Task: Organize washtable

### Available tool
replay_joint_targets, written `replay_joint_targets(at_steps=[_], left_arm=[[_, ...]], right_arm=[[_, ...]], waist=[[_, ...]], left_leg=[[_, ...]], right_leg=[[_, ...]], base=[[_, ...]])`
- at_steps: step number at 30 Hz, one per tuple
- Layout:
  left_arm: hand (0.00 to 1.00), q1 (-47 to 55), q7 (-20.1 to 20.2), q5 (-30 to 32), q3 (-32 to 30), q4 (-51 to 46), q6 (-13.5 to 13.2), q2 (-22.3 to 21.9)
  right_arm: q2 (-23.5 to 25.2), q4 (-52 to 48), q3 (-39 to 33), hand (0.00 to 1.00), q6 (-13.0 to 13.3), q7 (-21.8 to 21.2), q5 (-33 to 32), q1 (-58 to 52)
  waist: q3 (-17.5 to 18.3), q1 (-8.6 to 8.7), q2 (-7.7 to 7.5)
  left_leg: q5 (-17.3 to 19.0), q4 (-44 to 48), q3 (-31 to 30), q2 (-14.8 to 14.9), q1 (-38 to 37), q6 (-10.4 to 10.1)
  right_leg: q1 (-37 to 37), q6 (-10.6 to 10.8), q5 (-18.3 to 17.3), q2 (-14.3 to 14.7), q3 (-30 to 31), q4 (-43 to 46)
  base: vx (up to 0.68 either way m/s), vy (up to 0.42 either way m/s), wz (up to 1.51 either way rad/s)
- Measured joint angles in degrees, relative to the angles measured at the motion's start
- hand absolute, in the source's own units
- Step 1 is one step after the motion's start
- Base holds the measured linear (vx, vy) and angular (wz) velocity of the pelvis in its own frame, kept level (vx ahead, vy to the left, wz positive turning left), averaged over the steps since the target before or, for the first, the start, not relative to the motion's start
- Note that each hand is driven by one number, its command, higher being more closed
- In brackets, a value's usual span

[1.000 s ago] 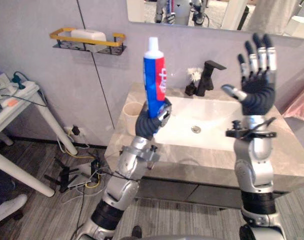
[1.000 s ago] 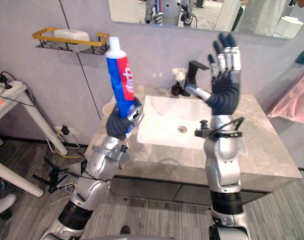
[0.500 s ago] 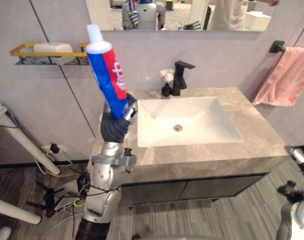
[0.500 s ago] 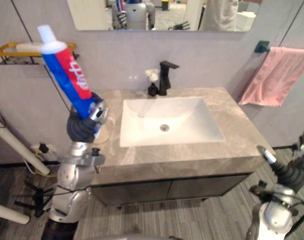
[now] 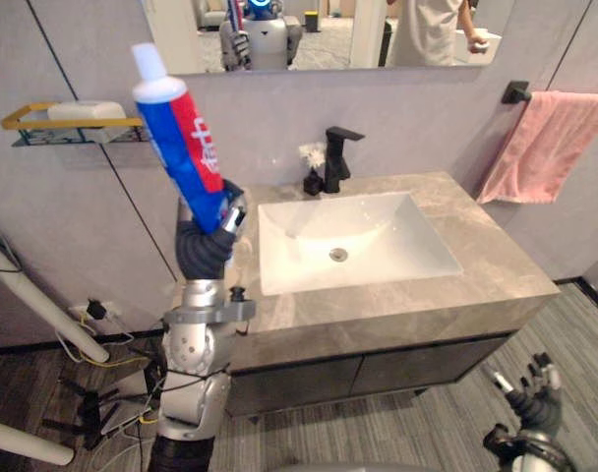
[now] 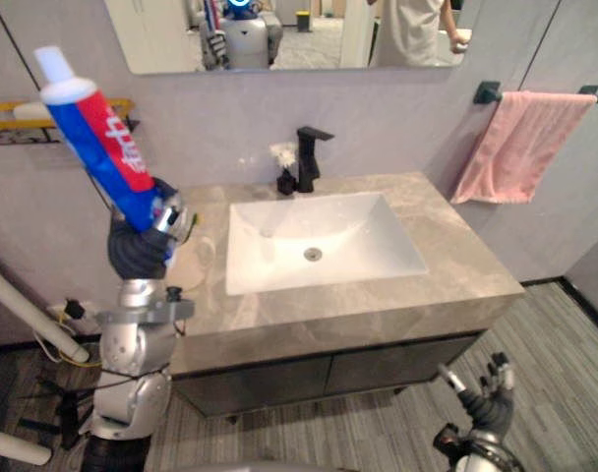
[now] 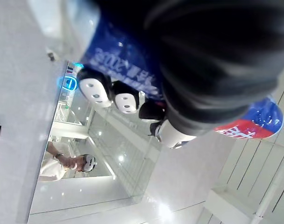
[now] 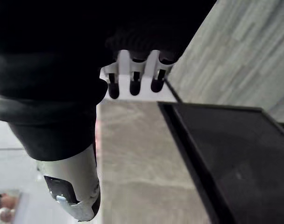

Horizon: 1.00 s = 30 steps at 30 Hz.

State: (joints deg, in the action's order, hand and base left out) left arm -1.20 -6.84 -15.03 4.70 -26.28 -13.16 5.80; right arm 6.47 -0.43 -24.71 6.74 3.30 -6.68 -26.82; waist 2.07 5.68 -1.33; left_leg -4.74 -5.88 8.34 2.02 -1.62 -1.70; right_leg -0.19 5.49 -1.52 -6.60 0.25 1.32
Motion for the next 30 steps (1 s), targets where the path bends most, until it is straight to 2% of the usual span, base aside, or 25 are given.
replay_joint_targets(at_steps=[5,11,17,26,30], left_arm=[[1.0,-3.3,-4.8,2.3,-4.1,2.4,-0.1,0.0],[1.0,-8.2,-8.5,4.6,-7.0,8.4,-0.8,0.3],[1.0,-12.8,-11.2,5.7,-8.1,14.9,-0.8,4.5],[1.0,-25.5,-14.6,5.8,-10.6,22.7,-0.9,11.4],[1.0,-29.0,-15.6,5.8,-13.2,24.7,-0.9,12.2]], right_arm=[[0.0,6.3,4.3,0.0,-0.6,-2.5,-2.3,-0.8],[-0.3,11.2,5.8,0.0,-0.5,-3.5,-4.1,-0.2],[-2.0,15.4,7.9,0.0,-0.3,-3.5,-4.6,0.6],[-5.0,17.3,9.0,0.0,1.8,-3.3,-6.2,3.7],[-5.1,18.4,8.9,0.0,1.9,-3.1,-6.4,5.0]], waist=[[0.0,-0.11,0.05],[0.0,-0.01,-0.31],[-1.1,0.11,-1.57],[-7.1,0.39,-4.19],[-9.0,1.51,-4.73]], left_leg=[[0.0,0.0,0.1,0.0,0.1,0.0],[-0.1,0.0,0.3,0.0,1.8,-0.1],[-0.2,0.0,1.2,0.2,3.5,-0.2],[-0.4,0.4,2.3,0.0,5.7,0.1],[-0.4,0.4,2.7,0.0,6.3,0.1]], right_leg=[[-0.2,0.0,0.0,0.0,0.0,0.2],[-2.1,-0.1,0.0,0.0,0.2,0.6],[-4.3,-0.5,0.5,0.2,1.3,0.6],[-6.4,-0.1,2.4,0.4,3.1,-0.7],[-7.2,-0.3,2.6,0.5,3.6,-0.7]], base=[[0.0,0.0,0.0],[0.0,0.0,0.0],[0.02,-0.003,-0.08],[0.03,-0.002,-0.1],[0.03,-0.004,-0.08]])
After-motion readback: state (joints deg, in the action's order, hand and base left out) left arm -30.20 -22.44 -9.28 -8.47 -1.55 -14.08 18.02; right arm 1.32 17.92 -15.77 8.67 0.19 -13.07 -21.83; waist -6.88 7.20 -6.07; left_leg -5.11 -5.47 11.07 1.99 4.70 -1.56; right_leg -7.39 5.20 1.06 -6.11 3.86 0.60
